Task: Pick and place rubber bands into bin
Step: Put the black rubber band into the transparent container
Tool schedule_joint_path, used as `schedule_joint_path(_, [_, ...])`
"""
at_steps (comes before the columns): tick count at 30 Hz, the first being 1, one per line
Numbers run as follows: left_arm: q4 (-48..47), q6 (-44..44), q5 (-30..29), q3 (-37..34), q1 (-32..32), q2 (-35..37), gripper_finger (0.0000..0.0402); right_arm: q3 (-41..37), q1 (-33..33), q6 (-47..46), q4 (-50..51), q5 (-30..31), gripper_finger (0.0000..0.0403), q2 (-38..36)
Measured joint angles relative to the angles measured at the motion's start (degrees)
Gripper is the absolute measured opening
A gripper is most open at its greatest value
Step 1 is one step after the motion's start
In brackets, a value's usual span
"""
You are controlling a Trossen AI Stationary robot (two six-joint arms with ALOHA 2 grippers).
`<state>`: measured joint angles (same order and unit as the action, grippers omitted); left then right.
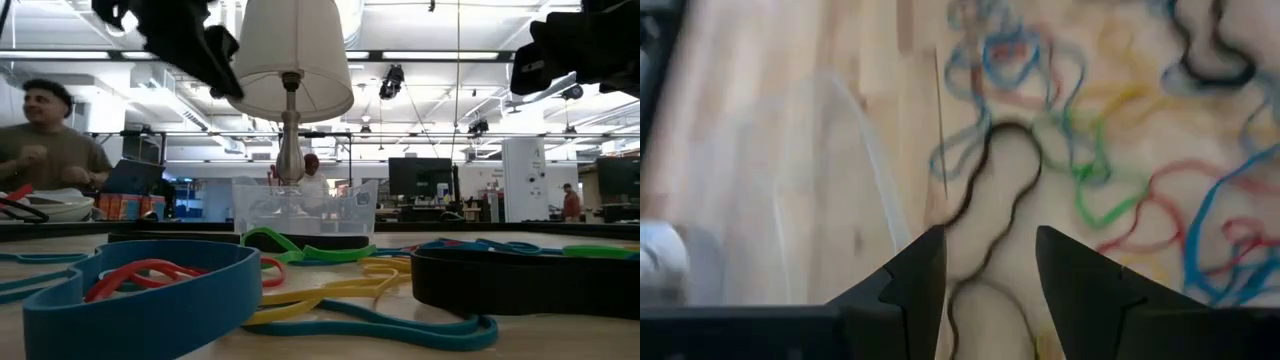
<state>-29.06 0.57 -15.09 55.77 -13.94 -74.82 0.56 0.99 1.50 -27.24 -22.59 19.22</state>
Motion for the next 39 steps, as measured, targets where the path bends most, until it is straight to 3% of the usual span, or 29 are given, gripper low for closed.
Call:
schedule_joint_path(5, [-3.87, -0.63, -1.68, 1.17, -0.07, -3.28, 0.0141, 0.0, 0.0, -0.98, 0.07, 0.01, 0.0068, 0.03])
schedule_joint_path(20, [-12.16, 9.73, -3.59, 2.18, -1.92, -9.5, 0.0141, 0.0, 0.0, -0.42, 1.11, 0.04, 0.0068, 0.13])
schedule_joint_path(28, [-18.46, 21.54, 1.55, 2.25, -2.37, -11.58, 0.0141, 0.0, 0.0, -0.44, 1.48, 0.07, 0.0068, 0.11])
schedule_joint_path(39, [-18.51, 21.41, 2.59, 1.94, -2.44, -17.8, 0.0141, 0.0, 0.0, -1.14, 1.75, 0.11, 0.0068, 0.28])
